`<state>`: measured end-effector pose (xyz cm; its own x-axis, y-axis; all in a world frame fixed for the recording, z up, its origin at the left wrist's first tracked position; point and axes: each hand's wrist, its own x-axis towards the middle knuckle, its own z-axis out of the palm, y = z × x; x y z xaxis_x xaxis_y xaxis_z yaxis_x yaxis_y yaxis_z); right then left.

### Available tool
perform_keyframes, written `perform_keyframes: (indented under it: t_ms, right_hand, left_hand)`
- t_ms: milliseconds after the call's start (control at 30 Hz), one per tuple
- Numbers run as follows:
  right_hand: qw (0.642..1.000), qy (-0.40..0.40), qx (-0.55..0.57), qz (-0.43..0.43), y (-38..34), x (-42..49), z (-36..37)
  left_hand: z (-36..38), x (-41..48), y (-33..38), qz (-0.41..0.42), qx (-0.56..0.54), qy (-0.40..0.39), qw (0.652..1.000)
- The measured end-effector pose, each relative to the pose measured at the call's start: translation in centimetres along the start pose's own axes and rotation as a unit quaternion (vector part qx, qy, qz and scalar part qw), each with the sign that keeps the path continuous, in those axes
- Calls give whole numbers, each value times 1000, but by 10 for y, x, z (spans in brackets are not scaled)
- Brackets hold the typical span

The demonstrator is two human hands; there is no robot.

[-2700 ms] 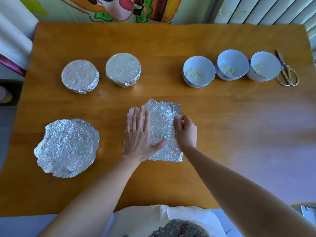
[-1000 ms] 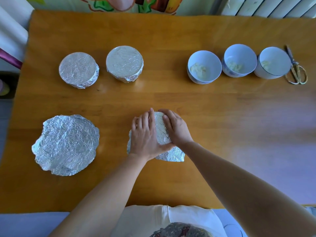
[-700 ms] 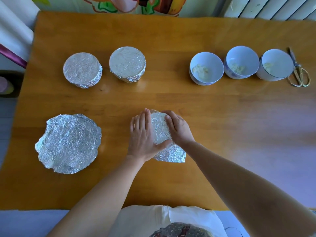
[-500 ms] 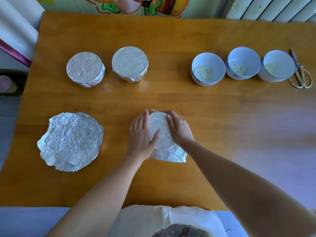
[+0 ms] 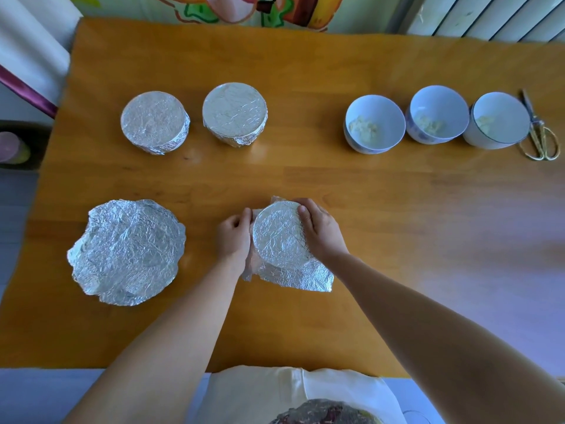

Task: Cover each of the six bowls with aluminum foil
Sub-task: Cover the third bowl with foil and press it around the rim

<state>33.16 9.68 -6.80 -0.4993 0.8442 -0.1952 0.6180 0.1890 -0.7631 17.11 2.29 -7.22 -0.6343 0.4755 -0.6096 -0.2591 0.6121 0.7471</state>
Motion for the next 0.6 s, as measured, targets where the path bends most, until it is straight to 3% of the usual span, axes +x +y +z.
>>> perform_keyframes:
  t_ms: [600]
  right_hand:
    - [1000, -4, -1, 11, 1, 0, 3]
  left_hand:
    - [4, 0, -17, 86, -4, -1, 996]
